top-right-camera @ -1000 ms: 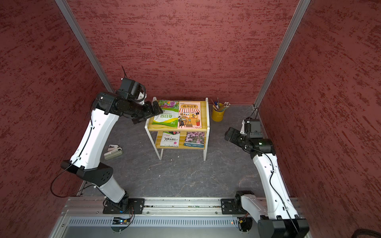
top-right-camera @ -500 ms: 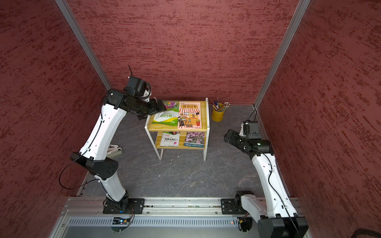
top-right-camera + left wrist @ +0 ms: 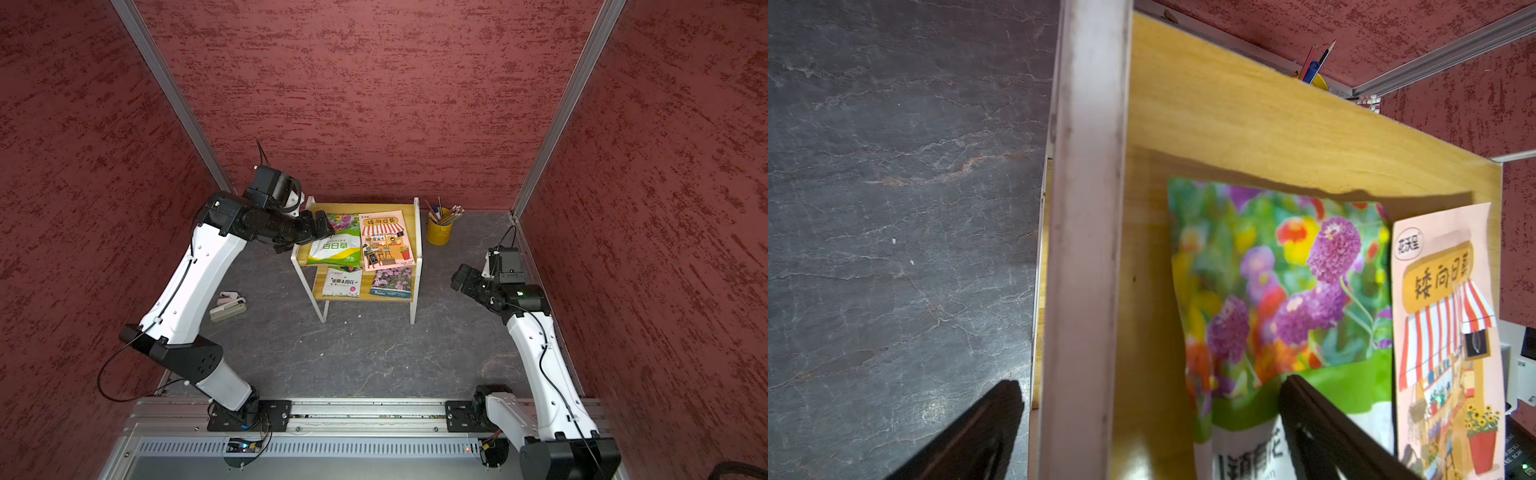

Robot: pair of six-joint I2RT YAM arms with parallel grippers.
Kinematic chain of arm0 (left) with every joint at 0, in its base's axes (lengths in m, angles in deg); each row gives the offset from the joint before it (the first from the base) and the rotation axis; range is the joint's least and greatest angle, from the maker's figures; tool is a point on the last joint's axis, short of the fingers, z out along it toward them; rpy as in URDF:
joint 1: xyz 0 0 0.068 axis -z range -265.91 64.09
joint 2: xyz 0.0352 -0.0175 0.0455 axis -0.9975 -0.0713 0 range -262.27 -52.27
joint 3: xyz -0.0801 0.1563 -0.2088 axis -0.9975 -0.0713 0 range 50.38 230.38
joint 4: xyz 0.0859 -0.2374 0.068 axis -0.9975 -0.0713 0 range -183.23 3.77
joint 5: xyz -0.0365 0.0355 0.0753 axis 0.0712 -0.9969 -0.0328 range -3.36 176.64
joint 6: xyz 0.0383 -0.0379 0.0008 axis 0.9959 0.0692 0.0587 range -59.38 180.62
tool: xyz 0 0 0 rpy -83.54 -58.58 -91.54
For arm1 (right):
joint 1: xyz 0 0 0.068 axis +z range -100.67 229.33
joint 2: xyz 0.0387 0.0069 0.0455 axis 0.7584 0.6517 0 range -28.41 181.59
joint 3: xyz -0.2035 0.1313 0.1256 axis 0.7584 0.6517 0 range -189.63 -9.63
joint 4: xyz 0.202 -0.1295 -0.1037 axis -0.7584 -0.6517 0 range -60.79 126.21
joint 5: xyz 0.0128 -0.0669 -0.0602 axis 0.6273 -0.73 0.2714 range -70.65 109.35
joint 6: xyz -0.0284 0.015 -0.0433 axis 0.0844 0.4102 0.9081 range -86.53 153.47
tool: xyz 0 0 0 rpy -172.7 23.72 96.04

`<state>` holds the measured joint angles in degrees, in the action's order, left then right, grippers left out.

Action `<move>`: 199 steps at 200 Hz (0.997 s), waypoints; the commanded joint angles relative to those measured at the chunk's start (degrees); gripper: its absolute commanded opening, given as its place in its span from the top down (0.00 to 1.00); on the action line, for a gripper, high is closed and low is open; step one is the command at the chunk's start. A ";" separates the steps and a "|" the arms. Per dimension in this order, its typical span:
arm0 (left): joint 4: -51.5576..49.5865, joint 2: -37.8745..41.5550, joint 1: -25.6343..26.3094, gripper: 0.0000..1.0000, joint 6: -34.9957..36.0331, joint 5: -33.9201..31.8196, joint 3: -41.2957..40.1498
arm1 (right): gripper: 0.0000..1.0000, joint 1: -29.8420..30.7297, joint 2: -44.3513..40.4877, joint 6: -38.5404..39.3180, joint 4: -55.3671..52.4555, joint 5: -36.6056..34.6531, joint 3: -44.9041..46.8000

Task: Take the seed bag off the shelf
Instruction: Pick up the seed packet from the shelf.

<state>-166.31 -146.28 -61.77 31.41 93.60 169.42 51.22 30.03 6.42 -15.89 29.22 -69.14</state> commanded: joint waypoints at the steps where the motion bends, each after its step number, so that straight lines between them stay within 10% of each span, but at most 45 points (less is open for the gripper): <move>1: -3.89 0.42 0.82 0.00 0.30 -1.59 -2.93 | 0.01 0.36 -0.51 -0.46 1.31 0.02 0.05; 199: -2.60 4.18 -1.08 0.00 0.87 -2.54 -4.27 | 0.02 0.52 -1.83 -2.22 0.79 -0.02 -0.08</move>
<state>-166.31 -142.04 -62.45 31.56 92.33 165.38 51.24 29.42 4.76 -15.89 29.22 -69.14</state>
